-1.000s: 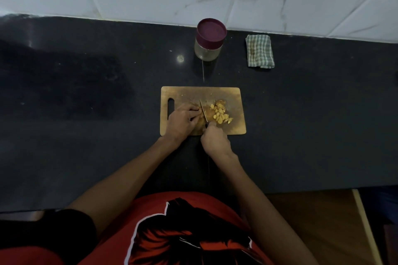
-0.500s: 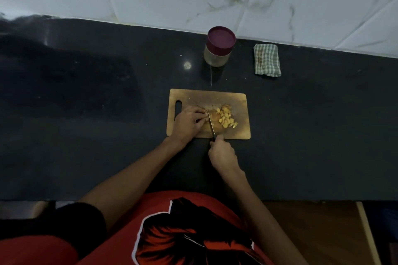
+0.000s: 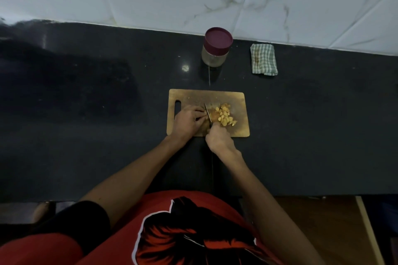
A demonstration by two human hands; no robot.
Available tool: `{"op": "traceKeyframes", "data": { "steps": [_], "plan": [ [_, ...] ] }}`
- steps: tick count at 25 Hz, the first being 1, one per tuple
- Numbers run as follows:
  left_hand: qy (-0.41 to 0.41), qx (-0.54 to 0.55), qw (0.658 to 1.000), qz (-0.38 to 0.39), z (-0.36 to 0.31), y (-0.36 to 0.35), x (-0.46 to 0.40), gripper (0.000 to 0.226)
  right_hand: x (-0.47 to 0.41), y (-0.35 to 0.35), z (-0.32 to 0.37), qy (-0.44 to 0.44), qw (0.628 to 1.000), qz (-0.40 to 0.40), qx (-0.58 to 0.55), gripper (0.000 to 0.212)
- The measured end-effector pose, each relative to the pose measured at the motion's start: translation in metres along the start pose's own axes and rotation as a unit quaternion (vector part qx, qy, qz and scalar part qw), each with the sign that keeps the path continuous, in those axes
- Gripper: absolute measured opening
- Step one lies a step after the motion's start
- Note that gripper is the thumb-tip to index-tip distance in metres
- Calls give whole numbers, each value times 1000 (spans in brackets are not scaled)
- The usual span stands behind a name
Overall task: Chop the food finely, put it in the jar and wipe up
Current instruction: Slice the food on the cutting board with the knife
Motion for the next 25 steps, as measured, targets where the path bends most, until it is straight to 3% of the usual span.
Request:
{"op": "traceKeyframes", "data": {
  "steps": [6, 11, 25],
  "plan": [
    [2, -9, 1000, -14, -2, 1, 3, 17, 22, -17, -31, -1, 1000, 1, 0, 29],
    [-10, -14, 1000, -22, -4, 3, 5, 16, 8, -3, -9, -12, 1000, -1, -9, 32],
    [-52, -42, 997, 24, -5, 2, -5, 21, 12, -12, -26, -20, 999, 32, -20, 26]
  ]
}}
Point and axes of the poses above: each hand's wrist, its own x-axis away from the middle knuckle, its own y-axis out of the back of the hand, z = x × y, the point moved 7 cm from there along -x, towards the middle knuckle, and after that the axes turned 9 degrees about -y, right-handed, at the moved point
